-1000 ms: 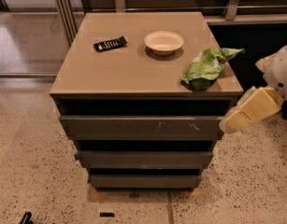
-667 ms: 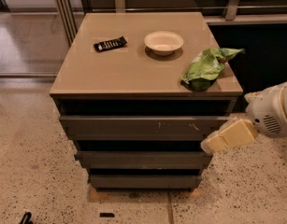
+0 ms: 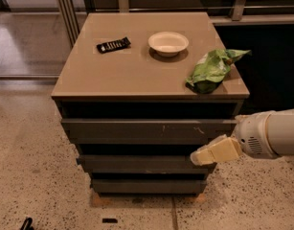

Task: Open middle drawer

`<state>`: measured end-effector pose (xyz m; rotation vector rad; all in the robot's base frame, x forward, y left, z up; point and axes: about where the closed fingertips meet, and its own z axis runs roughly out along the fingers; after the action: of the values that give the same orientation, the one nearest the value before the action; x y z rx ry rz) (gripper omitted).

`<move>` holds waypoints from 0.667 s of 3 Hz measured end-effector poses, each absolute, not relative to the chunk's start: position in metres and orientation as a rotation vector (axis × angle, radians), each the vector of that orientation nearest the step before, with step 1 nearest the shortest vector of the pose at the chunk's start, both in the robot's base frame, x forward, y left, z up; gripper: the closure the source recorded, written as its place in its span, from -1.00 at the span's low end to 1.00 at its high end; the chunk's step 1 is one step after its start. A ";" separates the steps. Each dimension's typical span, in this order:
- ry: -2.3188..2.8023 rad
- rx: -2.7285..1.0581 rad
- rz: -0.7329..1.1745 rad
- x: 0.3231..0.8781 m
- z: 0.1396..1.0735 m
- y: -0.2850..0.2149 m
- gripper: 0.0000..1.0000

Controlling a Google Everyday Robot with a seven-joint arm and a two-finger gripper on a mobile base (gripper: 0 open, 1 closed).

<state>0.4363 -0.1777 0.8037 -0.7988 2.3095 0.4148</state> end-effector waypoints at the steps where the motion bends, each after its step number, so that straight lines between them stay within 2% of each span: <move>1: 2.309 -0.796 0.416 0.437 0.803 -0.178 -1.00; 2: 2.303 -0.772 0.401 0.436 0.800 -0.176 -1.00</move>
Offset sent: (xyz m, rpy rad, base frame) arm -0.0024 0.0023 -0.0115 0.0073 -0.0346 -0.0657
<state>0.4355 -0.1760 0.8002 -0.7718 2.3032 0.4013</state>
